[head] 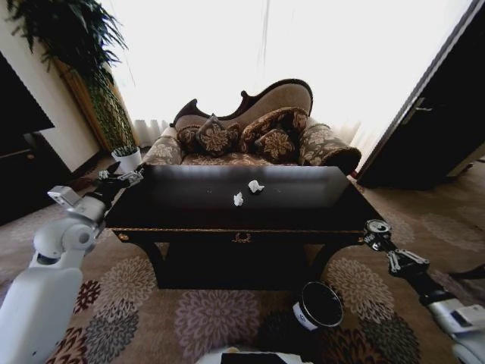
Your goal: Move to the front of the table and place the trash on the table into the trash bin.
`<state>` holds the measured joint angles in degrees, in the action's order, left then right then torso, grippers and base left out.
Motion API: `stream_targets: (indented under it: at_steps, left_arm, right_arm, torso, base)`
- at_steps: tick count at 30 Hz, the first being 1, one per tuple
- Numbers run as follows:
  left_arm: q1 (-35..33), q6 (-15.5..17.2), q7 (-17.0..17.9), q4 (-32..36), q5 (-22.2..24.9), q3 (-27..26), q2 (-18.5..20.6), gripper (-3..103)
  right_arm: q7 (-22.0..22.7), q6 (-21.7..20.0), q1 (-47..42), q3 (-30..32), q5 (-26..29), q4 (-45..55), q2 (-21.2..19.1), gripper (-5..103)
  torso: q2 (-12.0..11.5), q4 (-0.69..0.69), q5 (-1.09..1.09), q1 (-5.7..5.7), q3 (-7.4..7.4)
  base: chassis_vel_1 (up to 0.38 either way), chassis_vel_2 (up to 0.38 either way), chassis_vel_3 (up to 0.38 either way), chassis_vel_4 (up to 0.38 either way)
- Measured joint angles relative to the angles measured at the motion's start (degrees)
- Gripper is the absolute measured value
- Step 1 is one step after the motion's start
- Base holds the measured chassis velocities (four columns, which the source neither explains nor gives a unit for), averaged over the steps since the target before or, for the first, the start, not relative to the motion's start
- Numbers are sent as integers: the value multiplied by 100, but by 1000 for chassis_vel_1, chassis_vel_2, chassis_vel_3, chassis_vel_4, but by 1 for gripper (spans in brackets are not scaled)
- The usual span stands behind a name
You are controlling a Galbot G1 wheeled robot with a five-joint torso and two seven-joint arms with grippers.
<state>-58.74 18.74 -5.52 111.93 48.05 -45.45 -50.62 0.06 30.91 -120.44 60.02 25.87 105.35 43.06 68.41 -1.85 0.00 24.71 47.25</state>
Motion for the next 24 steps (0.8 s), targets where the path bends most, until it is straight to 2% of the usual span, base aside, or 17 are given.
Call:
stream_targets:
  at_steps: [2, 12, 16, 24]
  left_arm:
    - [34, 16, 4, -17, 61, -62, 81, 100]
    - [69, 51, 17, -55, 166, -239, 238, 100]
    - [63, 63, 18, -51, 187, -314, 267, 100]
    - [30, 127, 32, 17, 328, -438, 445, 100]
  right_arm:
    - [7, -4, 303, -425, -149, -258, 64, 0]
    - [23, -23, 901, -1126, -731, -1093, 222, 0]
    - [-93, 111, 1450, -1620, -1053, -2027, 390, 0]
    - [-196, 228, 2274, -2380, -1379, -2839, 650, 0]
  torso:
    - [0, 0, 0, 0, 0]
    - [0, 0, -2, 0, 0]
    - [0, -1, -1, 0, 0]
    - [0, 0, -1, 0, 0]
  base:
    - [0, 0, 0, 0]
    - [0, 0, 0, 0]
    - [0, 0, 0, 0]
    - [0, 0, 0, 0]
